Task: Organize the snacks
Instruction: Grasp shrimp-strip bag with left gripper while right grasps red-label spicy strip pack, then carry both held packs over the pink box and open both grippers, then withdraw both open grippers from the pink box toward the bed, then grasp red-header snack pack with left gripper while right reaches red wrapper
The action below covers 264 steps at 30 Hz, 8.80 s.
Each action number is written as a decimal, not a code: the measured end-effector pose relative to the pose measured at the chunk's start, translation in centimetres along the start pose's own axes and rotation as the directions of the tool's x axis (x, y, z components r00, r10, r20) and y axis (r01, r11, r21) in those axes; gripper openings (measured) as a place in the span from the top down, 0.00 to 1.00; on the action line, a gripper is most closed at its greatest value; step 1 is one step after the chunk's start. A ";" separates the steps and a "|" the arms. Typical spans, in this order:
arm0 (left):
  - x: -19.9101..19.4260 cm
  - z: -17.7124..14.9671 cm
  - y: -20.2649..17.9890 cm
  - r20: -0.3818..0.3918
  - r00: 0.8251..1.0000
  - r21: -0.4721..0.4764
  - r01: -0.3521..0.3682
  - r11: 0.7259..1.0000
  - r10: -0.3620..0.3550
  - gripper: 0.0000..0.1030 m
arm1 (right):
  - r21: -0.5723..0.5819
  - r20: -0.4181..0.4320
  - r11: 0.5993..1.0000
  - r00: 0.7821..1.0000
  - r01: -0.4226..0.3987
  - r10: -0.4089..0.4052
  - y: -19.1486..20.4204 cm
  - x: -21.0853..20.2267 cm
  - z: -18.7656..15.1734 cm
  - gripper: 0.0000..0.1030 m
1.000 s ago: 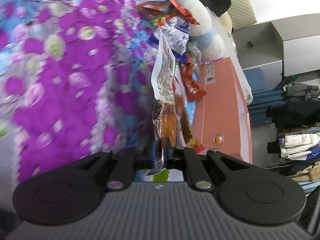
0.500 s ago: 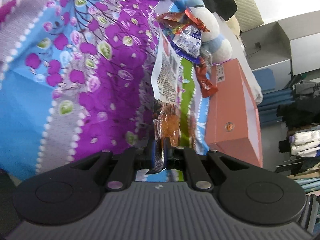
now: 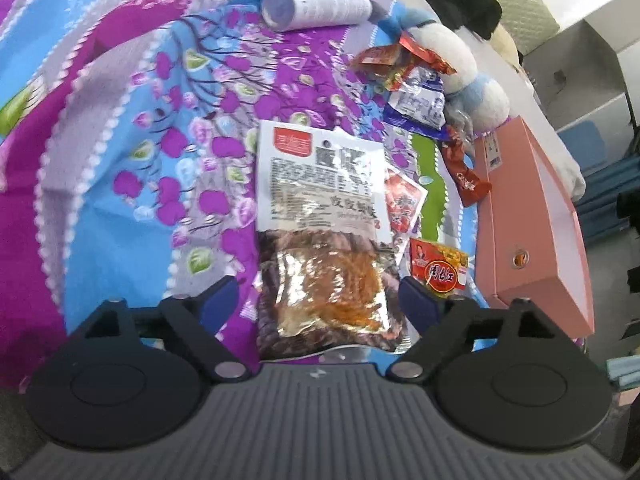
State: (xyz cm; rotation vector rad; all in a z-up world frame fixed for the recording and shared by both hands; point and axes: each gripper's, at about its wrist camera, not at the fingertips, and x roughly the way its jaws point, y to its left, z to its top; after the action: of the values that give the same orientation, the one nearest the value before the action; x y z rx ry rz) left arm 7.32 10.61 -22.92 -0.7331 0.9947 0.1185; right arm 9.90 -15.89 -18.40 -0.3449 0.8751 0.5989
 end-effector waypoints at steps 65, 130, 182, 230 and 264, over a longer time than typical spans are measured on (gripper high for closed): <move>-9.7 -2.2 -13.8 0.217 0.974 0.387 -0.018 0.922 -0.072 0.37 | 0.190 0.256 0.981 0.962 0.045 -0.094 -2.4 -8.8 2.6 0.53; 11.1 8.9 -37.3 -0.064 0.973 0.573 0.218 0.790 -0.222 0.21 | 0.456 0.083 0.857 0.947 0.240 -0.309 -27.8 -1.3 7.8 0.36; -16.0 -6.4 -14.9 0.259 0.961 0.487 -0.049 0.872 -0.091 0.21 | 0.303 0.361 0.952 0.921 0.030 -0.144 -3.1 -14.1 -0.3 0.36; 3.7 1.3 -7.7 0.013 0.993 0.408 -0.110 0.906 0.115 0.06 | 0.202 0.248 0.964 0.943 0.175 -0.223 -2.8 -0.4 7.0 0.51; 10.1 1.3 -7.9 0.008 0.983 0.520 -0.162 0.839 0.185 0.23 | 0.051 0.047 0.921 0.920 0.387 -0.390 -8.9 18.9 16.8 0.55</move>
State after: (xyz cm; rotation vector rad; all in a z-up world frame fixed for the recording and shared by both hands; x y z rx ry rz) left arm 17.13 3.12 -26.50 -0.1457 1.0713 -0.0122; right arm 35.02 -7.72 -23.03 -0.4499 0.7368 0.2197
